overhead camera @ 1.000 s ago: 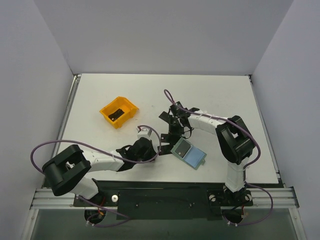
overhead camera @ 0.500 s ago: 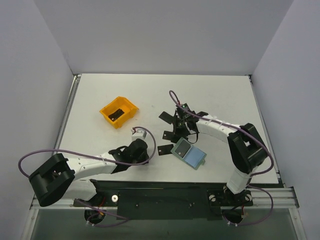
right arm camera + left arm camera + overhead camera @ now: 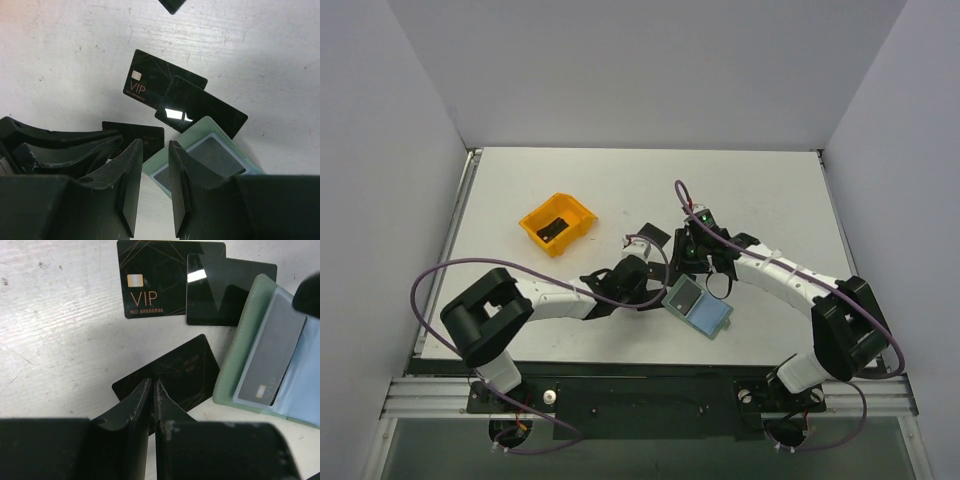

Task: Put the credit cards into the card holder
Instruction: Move the credit card to the corner of the board.

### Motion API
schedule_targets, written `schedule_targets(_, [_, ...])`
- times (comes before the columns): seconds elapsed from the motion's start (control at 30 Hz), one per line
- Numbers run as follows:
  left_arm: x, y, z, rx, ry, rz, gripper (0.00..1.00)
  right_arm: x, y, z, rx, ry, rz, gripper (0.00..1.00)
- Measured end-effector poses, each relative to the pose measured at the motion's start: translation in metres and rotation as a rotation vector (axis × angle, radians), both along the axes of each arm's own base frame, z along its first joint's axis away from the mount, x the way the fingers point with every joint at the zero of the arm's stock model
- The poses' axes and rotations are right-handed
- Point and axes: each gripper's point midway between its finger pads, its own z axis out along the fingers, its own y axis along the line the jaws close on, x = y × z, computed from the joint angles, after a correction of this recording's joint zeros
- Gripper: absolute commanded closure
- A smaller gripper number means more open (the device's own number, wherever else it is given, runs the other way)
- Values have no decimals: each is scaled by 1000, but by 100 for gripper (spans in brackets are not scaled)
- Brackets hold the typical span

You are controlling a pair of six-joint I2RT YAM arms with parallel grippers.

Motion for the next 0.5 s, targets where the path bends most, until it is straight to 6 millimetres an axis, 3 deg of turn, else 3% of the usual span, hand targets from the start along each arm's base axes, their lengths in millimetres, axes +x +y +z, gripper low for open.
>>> schedule_targets(0.13, [8, -11, 1, -10, -14, -13, 82, -7, -7, -6, -12, 16, -5, 76])
schedule_targets(0.5, [5, -10, -2, -30, -17, -6, 82, -10, -20, -12, -22, 30, -31, 76])
